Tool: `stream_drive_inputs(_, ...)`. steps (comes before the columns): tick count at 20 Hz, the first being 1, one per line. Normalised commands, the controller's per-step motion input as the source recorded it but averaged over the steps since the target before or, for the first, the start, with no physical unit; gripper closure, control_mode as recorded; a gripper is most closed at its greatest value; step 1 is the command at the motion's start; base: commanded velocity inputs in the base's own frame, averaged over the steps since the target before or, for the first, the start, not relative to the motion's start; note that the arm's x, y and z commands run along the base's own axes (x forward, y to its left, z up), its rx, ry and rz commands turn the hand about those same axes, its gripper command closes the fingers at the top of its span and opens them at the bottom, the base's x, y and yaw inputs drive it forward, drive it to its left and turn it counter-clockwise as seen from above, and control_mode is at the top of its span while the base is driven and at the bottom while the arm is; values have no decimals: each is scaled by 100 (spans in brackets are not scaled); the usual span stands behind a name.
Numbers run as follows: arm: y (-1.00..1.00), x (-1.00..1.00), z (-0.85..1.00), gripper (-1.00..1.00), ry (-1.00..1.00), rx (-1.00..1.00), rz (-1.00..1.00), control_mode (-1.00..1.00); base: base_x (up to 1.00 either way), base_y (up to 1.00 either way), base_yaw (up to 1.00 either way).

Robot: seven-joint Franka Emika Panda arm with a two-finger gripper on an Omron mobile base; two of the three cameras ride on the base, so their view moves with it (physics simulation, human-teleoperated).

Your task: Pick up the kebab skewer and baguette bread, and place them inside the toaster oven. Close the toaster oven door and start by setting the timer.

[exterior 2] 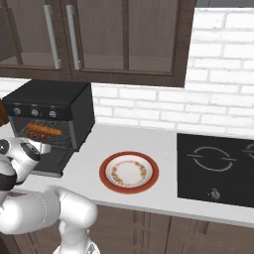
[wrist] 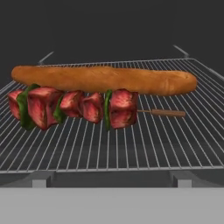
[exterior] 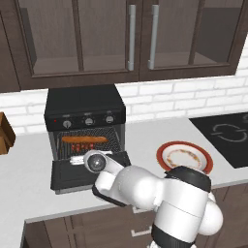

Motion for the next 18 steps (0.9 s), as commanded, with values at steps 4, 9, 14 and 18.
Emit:
stream_drive_inputs(4,0,29,0,-100,-1,0,0,-100,0,0,0)
stream_drive_inputs(9,0,31,0,-100,0,0,0,-100,0,0,0)
stream_drive_inputs(14,0,28,0,-100,0,0,0,-100,0,0,0)
stream_drive_inputs(18,0,25,0,-100,0,0,0,-100,0,0,0)
